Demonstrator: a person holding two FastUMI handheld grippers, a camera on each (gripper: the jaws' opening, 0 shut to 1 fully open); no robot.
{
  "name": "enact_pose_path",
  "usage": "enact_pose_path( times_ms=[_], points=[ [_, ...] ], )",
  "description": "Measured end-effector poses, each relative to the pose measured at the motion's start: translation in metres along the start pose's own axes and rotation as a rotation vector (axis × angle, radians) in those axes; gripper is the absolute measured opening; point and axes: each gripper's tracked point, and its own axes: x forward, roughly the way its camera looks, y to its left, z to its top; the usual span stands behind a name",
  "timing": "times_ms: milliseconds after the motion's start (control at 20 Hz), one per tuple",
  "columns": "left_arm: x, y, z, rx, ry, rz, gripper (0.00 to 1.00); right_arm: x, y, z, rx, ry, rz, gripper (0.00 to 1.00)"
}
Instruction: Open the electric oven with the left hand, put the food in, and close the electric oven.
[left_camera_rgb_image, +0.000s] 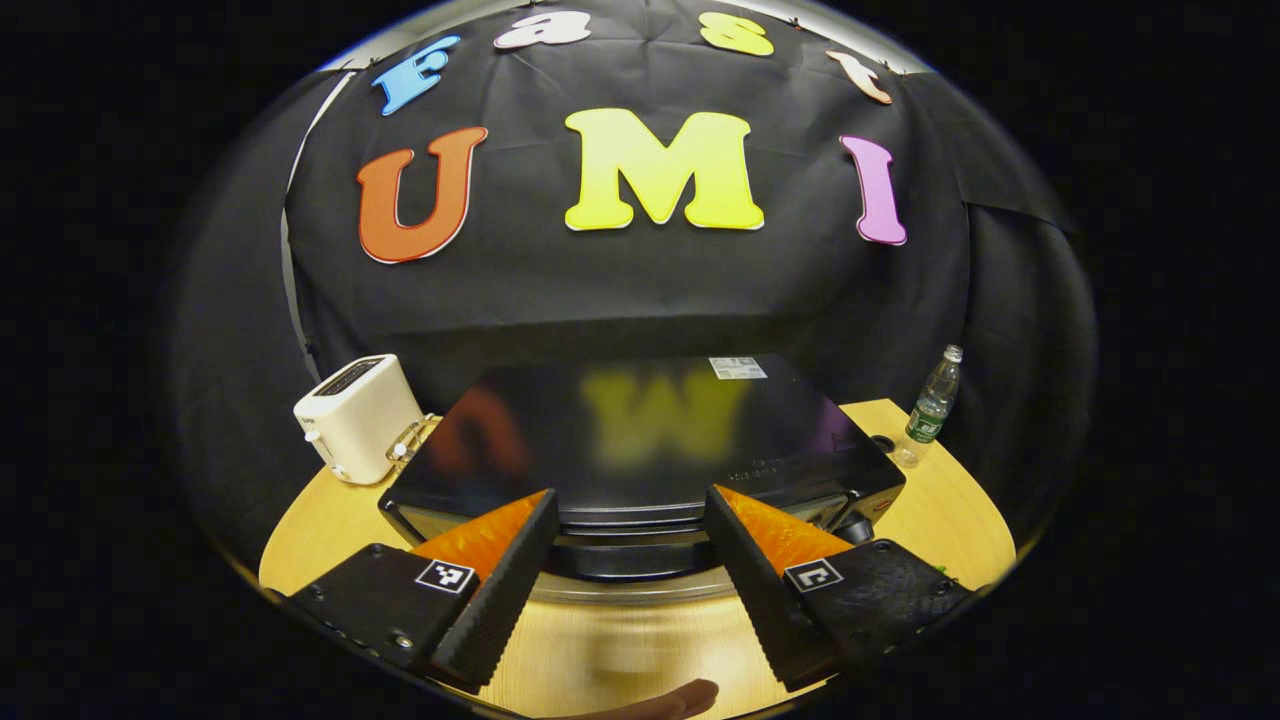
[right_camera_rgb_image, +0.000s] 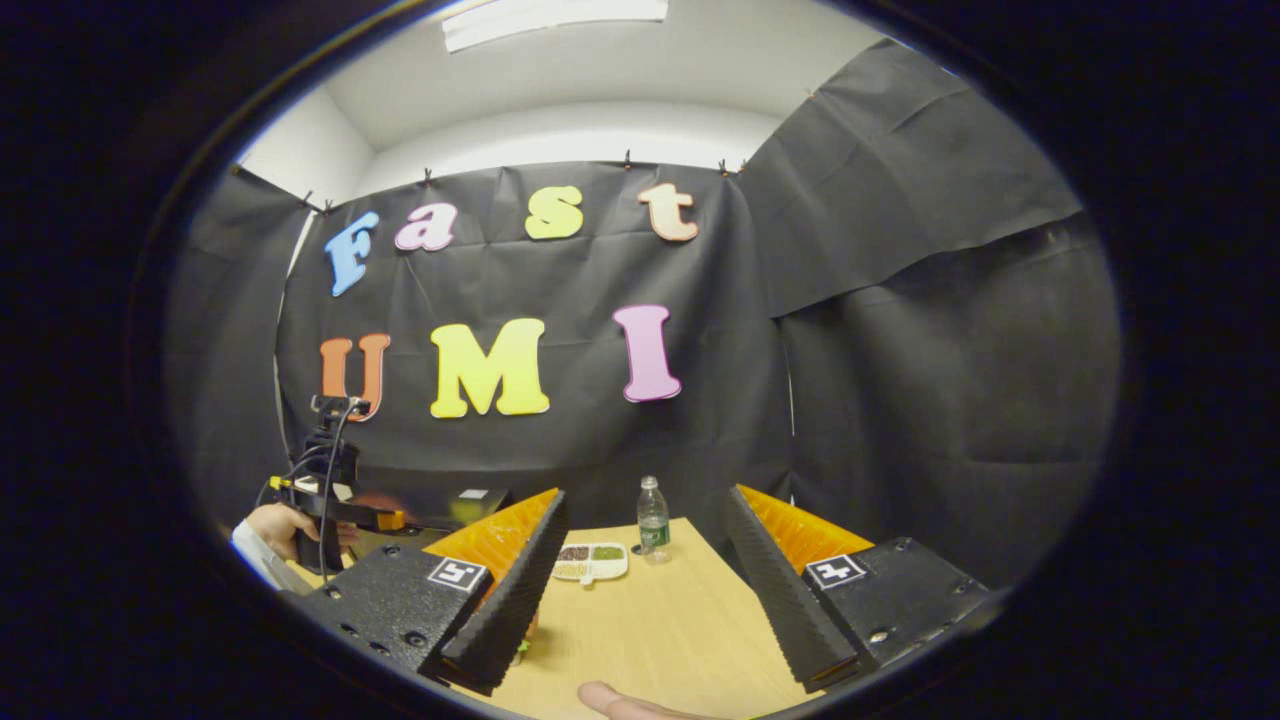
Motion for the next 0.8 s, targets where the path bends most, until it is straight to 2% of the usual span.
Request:
enact_pose_path(
  times_ms=[350,600,800],
  points=[
    [-0.032,-0.004,-0.022,-0.018,0.045,-0.035,0.98,0.000,0.001,-0.006,0.013,0.005,0.006,0.97],
    [-0.051,-0.006,-0.069,-0.046,0.135,-0.047,0.97,-0.001,0.014,-0.013,0.003,0.015,0.034,0.97],
    [-0.067,-0.009,-0.104,-0.070,0.164,-0.059,0.97,0.000,0.017,-0.020,0.005,0.033,0.043,0.97]
  ],
)
